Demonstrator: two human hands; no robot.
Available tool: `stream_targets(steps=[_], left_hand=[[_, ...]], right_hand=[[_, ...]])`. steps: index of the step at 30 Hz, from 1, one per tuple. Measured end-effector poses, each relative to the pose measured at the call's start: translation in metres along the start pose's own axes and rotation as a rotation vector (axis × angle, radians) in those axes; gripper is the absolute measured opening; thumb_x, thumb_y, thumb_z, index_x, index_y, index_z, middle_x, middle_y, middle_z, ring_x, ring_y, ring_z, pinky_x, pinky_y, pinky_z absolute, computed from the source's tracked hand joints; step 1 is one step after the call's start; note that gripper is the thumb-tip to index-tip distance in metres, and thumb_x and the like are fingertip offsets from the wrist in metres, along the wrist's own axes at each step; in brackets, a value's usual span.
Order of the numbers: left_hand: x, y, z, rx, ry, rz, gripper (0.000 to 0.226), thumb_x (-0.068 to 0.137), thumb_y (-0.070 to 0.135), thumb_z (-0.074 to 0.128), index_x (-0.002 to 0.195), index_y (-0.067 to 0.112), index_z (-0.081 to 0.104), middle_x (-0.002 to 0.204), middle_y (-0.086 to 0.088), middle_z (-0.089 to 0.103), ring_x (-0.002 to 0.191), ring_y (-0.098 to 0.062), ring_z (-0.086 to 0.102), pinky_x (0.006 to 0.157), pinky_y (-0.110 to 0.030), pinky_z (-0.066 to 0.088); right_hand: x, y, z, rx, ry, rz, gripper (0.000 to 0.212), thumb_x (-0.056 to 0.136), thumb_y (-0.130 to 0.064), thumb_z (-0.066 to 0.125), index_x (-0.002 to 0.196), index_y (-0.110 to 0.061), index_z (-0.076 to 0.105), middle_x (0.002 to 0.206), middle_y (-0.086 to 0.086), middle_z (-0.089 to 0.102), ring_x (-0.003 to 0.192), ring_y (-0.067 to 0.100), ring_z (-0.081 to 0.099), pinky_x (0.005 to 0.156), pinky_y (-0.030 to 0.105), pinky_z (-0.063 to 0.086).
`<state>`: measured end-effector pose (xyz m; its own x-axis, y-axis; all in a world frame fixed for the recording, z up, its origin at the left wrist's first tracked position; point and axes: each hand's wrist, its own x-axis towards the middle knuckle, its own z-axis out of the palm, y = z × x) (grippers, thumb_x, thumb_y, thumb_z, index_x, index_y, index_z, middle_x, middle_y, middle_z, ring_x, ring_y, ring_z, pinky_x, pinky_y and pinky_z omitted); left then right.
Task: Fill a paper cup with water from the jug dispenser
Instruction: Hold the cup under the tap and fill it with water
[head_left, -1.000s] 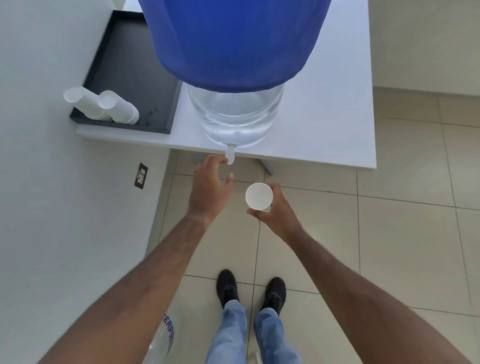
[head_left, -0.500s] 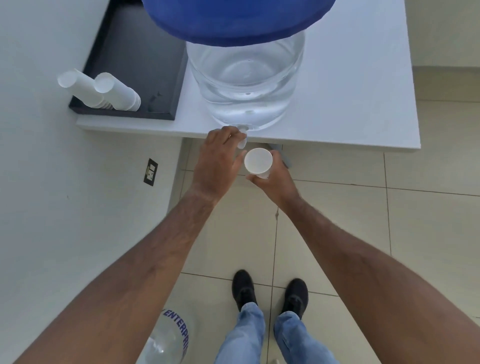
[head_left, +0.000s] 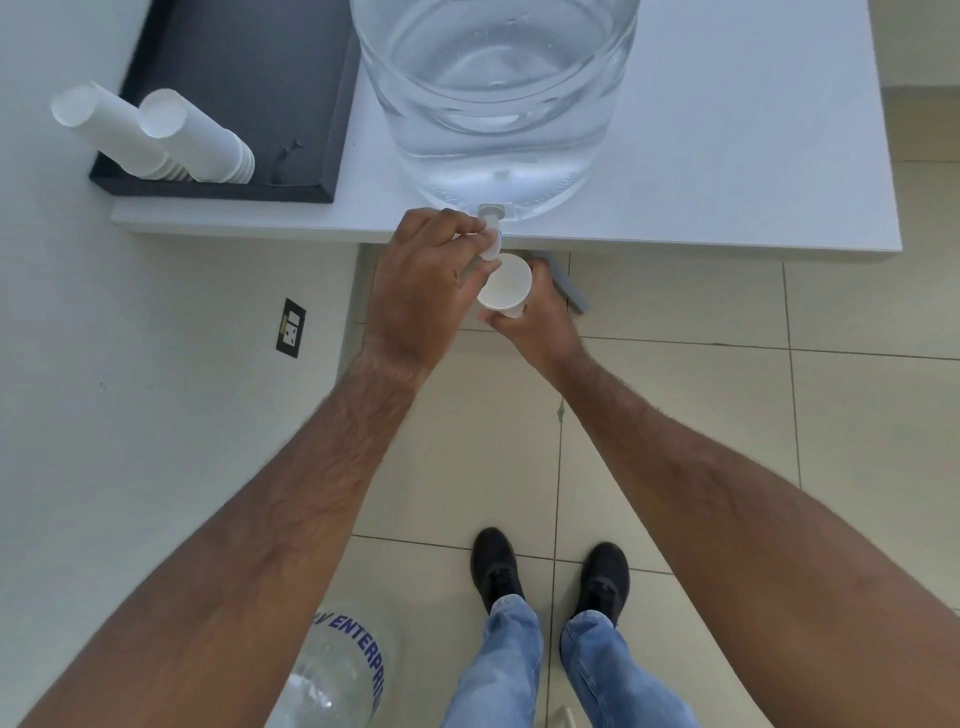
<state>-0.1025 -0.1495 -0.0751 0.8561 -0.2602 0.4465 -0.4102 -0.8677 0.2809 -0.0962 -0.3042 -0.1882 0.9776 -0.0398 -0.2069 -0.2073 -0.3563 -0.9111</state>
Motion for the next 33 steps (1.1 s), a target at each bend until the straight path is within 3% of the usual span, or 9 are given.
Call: stream_targets(steps=[7, 12, 25, 29, 33], left_hand=[[0.002, 0.003, -0.003, -0.005, -0.002, 0.001, 0.024, 0.100, 0.030, 0.071, 0.115, 0.015, 0.081, 0.112, 0.002, 0.077, 0.109, -0.024, 0.063, 0.089, -0.033, 0.055], [0.004, 0.005, -0.007, 0.001, -0.010, -0.005, 0.023, 0.102, 0.030, 0.070, 0.114, 0.015, 0.081, 0.111, 0.002, 0.077, 0.107, -0.025, 0.066, 0.086, -0.041, 0.058], [0.015, 0.008, -0.013, -0.092, -0.036, -0.089, 0.021, 0.102, 0.033, 0.070, 0.112, 0.018, 0.080, 0.105, 0.004, 0.078, 0.100, -0.021, 0.067, 0.083, -0.040, 0.057], [0.018, 0.009, -0.016, -0.109, -0.042, -0.115, 0.019, 0.103, 0.033, 0.067, 0.110, 0.020, 0.080, 0.104, 0.005, 0.078, 0.099, -0.020, 0.066, 0.083, -0.033, 0.054], [0.019, 0.010, -0.016, -0.115, -0.039, -0.156, 0.019, 0.103, 0.033, 0.066, 0.107, 0.023, 0.081, 0.104, 0.009, 0.079, 0.099, -0.016, 0.064, 0.081, -0.017, 0.039]], right_hand=[[0.006, -0.001, 0.002, -0.026, -0.007, -0.036, 0.069, 0.078, -0.031, 0.091, 0.132, -0.017, 0.051, 0.125, -0.003, 0.070, 0.117, 0.021, 0.067, 0.096, 0.045, 0.058], [0.007, -0.003, 0.003, -0.045, -0.018, -0.028, 0.070, 0.079, -0.029, 0.093, 0.133, -0.017, 0.051, 0.125, -0.002, 0.070, 0.116, 0.022, 0.067, 0.095, 0.043, 0.058], [0.009, -0.004, 0.004, -0.042, -0.027, -0.027, 0.073, 0.076, -0.031, 0.093, 0.134, -0.018, 0.050, 0.129, -0.002, 0.068, 0.119, 0.023, 0.065, 0.097, 0.047, 0.057], [0.010, -0.003, 0.004, -0.041, -0.030, -0.019, 0.072, 0.076, -0.030, 0.093, 0.134, -0.017, 0.050, 0.127, 0.000, 0.069, 0.117, 0.024, 0.066, 0.096, 0.048, 0.057], [0.011, -0.004, 0.004, -0.037, -0.030, -0.016, 0.073, 0.075, -0.032, 0.092, 0.133, -0.018, 0.051, 0.127, -0.001, 0.069, 0.118, 0.024, 0.066, 0.097, 0.049, 0.057]])
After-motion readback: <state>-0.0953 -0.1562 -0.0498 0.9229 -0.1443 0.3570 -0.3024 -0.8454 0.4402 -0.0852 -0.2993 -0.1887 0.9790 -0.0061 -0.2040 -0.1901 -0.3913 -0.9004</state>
